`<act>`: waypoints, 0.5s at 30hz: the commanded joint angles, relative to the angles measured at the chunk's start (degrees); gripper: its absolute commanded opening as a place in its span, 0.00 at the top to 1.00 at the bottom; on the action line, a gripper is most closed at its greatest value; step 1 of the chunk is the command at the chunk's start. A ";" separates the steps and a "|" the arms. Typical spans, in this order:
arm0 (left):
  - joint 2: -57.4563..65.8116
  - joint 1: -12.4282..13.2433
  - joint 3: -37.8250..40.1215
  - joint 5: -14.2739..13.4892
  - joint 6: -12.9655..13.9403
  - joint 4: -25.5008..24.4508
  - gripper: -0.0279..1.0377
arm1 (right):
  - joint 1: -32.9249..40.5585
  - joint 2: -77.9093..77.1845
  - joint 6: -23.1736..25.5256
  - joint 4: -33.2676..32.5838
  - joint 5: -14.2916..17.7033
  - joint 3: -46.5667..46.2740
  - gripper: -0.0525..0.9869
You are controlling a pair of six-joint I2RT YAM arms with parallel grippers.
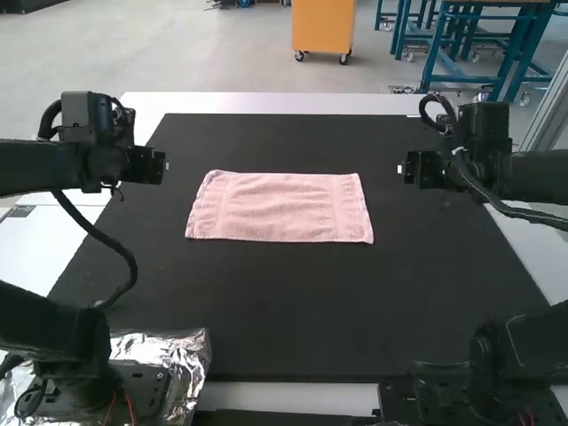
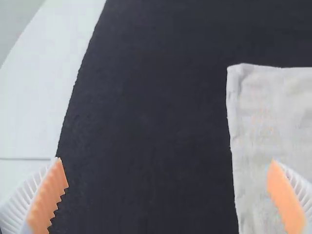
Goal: Fold the towel.
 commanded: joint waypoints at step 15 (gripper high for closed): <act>32.19 -0.56 20.39 9.36 -5.65 0.16 0.07 | 7.23 25.82 2.13 1.90 -2.33 14.49 0.08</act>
